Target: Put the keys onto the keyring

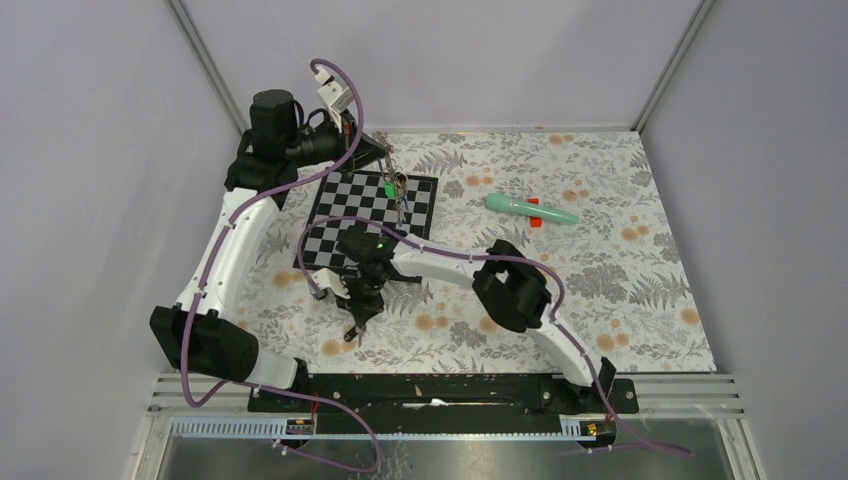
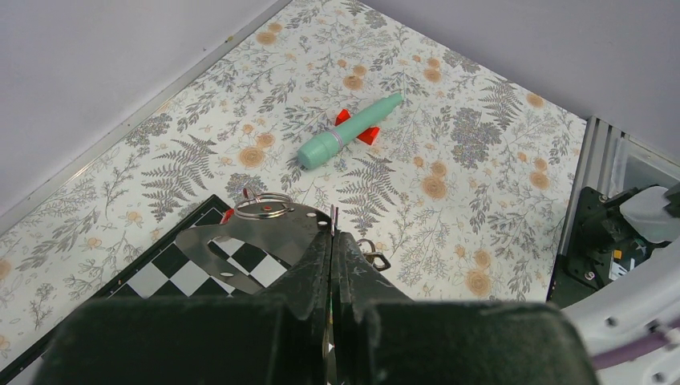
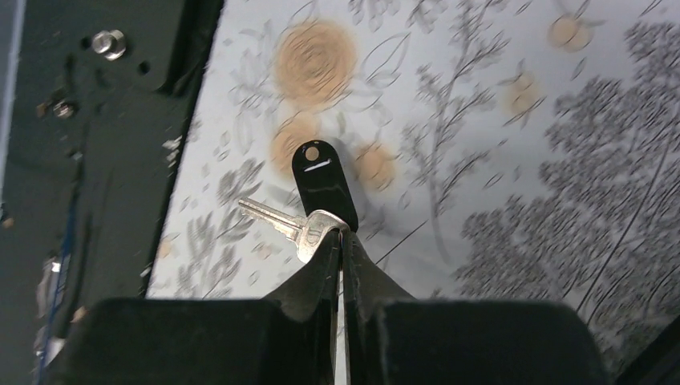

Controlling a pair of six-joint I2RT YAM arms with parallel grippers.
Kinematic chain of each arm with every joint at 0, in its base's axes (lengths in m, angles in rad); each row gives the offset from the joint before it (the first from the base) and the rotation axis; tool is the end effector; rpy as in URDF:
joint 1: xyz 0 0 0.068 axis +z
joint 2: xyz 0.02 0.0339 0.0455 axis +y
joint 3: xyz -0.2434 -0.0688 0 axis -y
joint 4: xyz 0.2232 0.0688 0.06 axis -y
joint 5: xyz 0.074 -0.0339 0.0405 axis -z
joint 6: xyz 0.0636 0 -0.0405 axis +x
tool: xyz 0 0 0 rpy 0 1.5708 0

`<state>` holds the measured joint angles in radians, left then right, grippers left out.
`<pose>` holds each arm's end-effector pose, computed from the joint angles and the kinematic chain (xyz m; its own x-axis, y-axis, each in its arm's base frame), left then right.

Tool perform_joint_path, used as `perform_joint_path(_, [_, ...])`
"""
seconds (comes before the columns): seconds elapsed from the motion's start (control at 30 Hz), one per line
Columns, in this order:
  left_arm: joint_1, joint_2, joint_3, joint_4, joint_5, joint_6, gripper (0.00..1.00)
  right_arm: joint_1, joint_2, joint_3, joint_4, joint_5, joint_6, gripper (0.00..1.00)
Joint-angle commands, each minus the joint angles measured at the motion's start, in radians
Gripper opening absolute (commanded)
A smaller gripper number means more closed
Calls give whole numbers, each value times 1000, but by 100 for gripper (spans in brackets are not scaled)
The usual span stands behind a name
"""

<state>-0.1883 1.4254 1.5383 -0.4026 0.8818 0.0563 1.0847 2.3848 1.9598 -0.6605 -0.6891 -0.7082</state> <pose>0.2948 -0.1061 0.4064 -0.2326 0.0807 -0.9692 0.8601 0.4823 -0.1662 0.1896 0.4455 0.1344 0.2202 -0.6580 -0.7201 -0.8924 -0.4340 0.1238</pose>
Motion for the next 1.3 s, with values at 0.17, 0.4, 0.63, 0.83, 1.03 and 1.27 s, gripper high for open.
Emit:
perform_joint_path(0.17, [4, -30, 21, 51, 13, 23, 0, -74, -381, -334, -13, 59, 5, 0])
perform_joint_path(0.4, [-17, -41, -24, 54, -4, 38, 0, -192, -570, -694, 108, 152, 15, 0])
perform_joint_path(0.63, [-66, -38, -59, 54, -38, 69, 0, -284, -700, -919, 239, 299, 29, 0])
perform_joint_path(0.83, [-83, -33, -64, 54, -45, 74, 0, -326, -754, -1006, 246, 314, -10, 5])
perform_joint_path(1.03, [-85, -43, -84, 54, -48, 82, 0, -371, -780, -1042, 245, 264, -43, 21])
perform_joint_path(1.27, [-86, -51, -96, 54, -50, 88, 0, -390, -754, -1032, 216, 241, -74, 26])
